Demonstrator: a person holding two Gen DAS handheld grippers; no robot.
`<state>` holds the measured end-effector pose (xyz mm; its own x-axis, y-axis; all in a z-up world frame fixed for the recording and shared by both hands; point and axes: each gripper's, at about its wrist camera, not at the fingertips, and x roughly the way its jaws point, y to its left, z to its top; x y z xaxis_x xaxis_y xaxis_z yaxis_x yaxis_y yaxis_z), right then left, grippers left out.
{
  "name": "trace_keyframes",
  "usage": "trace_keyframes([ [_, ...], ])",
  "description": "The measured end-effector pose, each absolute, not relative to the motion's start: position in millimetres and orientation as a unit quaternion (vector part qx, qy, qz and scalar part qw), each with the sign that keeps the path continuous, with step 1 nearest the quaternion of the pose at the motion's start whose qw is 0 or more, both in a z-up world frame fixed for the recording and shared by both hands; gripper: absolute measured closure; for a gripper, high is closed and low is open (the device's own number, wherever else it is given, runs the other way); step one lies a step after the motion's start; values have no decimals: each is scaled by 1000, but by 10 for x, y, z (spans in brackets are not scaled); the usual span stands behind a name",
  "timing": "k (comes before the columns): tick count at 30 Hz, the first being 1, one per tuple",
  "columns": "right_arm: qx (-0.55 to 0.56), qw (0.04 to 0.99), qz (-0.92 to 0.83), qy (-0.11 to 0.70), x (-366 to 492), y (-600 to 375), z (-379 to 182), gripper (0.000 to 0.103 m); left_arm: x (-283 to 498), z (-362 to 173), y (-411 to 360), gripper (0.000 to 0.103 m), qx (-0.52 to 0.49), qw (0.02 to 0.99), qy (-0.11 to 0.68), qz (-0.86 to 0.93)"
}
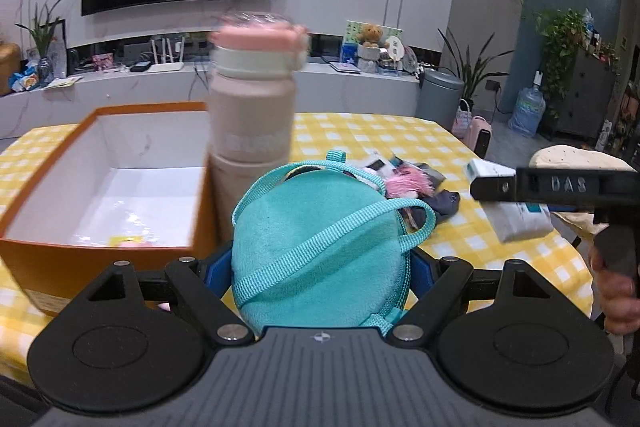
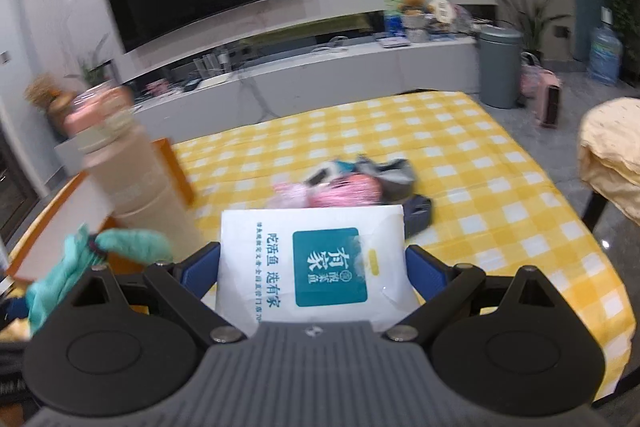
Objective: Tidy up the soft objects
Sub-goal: 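Carry the teal bag and white packet over the orange box with both grippers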
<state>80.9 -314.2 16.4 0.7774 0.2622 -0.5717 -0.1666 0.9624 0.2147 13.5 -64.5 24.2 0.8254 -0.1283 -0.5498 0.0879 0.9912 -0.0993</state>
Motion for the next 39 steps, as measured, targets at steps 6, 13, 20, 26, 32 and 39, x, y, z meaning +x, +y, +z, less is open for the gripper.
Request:
trace_keyframes([
  [6,42,933,180,309,479,-2694,293,9,-67,322,-315,7,-44,954,294,-49],
  [13,36,921,260,288,171,-2177,525,9,-261,382,99,7,-54,954,294,-21],
  [20,8,911,314,266,48,-1614,728,9,-297,558,513,7,-73,961,265,16],
  [26,-12,904,342,256,167,-1260,798,9,-120,692,821,7,-74,968,235,49],
  [32,-40,904,334,265,496,-889,757,9,304,732,1047,7,-59,972,225,46],
  [39,-71,899,327,284,840,-675,605,9,766,623,1146,7,-19,967,256,-1],
])
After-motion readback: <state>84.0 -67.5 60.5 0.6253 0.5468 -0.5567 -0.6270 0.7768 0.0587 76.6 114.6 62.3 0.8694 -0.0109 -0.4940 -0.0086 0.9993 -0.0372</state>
